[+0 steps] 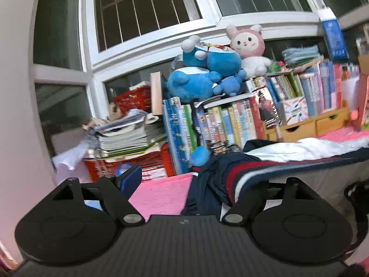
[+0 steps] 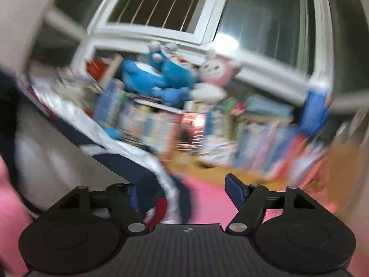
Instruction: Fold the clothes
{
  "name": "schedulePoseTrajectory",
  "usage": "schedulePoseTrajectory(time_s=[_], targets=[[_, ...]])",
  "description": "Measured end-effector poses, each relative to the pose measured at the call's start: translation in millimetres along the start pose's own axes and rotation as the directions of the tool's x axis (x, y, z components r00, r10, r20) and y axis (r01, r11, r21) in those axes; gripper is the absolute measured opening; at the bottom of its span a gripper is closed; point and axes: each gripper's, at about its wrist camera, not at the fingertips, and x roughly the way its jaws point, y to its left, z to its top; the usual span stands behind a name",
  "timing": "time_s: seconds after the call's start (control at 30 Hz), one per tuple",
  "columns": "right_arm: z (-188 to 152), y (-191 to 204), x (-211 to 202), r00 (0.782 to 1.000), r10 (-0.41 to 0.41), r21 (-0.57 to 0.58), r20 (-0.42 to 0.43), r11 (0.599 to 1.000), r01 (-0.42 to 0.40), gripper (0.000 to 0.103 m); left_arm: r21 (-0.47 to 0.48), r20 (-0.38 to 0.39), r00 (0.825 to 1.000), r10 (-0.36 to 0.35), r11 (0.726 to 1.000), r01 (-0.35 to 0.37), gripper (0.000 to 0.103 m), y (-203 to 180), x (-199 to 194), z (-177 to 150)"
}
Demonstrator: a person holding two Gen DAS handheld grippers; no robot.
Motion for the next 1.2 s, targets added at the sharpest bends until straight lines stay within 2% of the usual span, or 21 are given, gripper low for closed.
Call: schedulePoseTrajectory(time_s=[0.07,0.13,0.2,0.3,0.33,0.37,0.4,0.43,0.47,0.5,0.53,0.57,0.73,0.83,0.87,0.93,1.07,1.2], targets=[[-5.2,19.3,5.8,1.000,0.015,-0.045,-0.018,0.999,-0.015,0.031,0.066,0.003,1.000,0.003,0.998,-0.003,0.079,-13.6,-5.8,-8.7],[-11.4,43.7,13.2,0.999,0.023,-0.115,-0.027,0.993,-0.026,0.010,0.132,0.006,1.000,0.006,0.991,-0.007,0.080,-27.3,-11.7,-17.4],[-11.7,64.0,18.0,0.998,0.053,-0.139,-0.015,0.989,-0.055,0.009,0.206,0.017,1.000,-0.007,0.979,0.004,0.086,-44.1,-17.6,-27.5],[1.5,87.3,11.4,0.992,0.106,-0.179,0.071,0.980,-0.092,0.009,0.281,0.030,0.999,-0.017,0.960,0.008,0.084,-68.4,-11.0,-34.3],[6.5,90.9,7.3,0.987,0.127,-0.180,0.100,0.978,-0.107,0.009,0.291,0.034,0.999,-0.005,0.957,-0.005,0.078,-72.7,-4.4,-34.6],[10.2,94.2,3.5,0.983,0.137,-0.178,0.125,0.977,-0.113,0.009,0.287,0.029,0.999,0.018,0.958,-0.026,0.047,-74.5,3.2,-33.3],[11.8,96.9,0.0,0.982,0.129,-0.171,0.141,0.980,-0.105,0.010,0.229,0.010,1.000,0.025,0.973,-0.027,0.014,-67.6,9.0,-27.6],[10.4,100.1,-1.6,0.982,0.114,-0.167,0.148,0.982,-0.089,0.016,0.169,-0.010,1.000,0.030,0.985,-0.028,0.010,-60.6,14.7,-21.8],[4.3,104.3,0.0,0.986,0.087,-0.168,0.141,0.984,-0.063,0.028,0.109,-0.030,0.999,0.033,0.994,-0.030,0.010,-53.5,20.4,-16.0],[-1.8,108.5,1.6,0.989,0.060,-0.169,0.134,0.985,-0.036,0.037,0.016,-0.042,0.999,0.005,1.000,-0.005,0.010,-40.9,20.9,-8.4],[-7.9,112.7,3.1,0.991,0.032,-0.170,0.127,0.985,-0.010,0.053,-0.044,-0.041,0.999,-0.013,0.999,0.011,0.010,-31.4,19.1,-2.1],[-13.5,117.8,5.1,0.993,0.013,-0.172,0.118,0.985,0.008,0.055,-0.072,-0.028,0.999,-0.017,0.997,0.015,0.010,-25.2,14.8,3.0],[-32.7,146.0,16.9,0.998,-0.010,-0.170,0.066,0.985,0.021,0.054,-0.065,0.058,0.998,-0.005,0.998,0.008,0.011,-19.8,-14.5,14.8],[-39.4,138.5,17.4,0.998,-0.056,-0.117,0.031,0.991,0.059,0.050,-0.061,0.089,0.995,0.042,0.997,-0.037,0.015,-12.5,-24.6,15.6],[-41.6,130.3,16.0,0.997,-0.072,-0.090,0.012,0.993,0.073,0.043,-0.053,0.089,0.994,0.067,0.997,-0.063,0.020,-9.4,-23.7,12.7],[-45.1,100.7,3.5,0.995,-0.094,-0.022,-0.025,0.995,0.094,0.042,-0.045,0.044,0.995,0.089,0.995,-0.087,0.025,-5.6,-18.1,2.6],[-33.3,36.2,-34.0,0.986,-0.165,0.035,-0.037,0.985,0.166,0.042,-0.013,-0.081,0.995,0.056,0.998,-0.058,0.030,-10.8,-5.7,-30.9],[-14.5,-22.9,-74.9,0.977,-0.210,0.107,-0.044,0.971,0.214,0.044,-0.002,-0.104,0.993,0.050,0.999,-0.050,0.036,-18.7,-17.7,-45.9]])
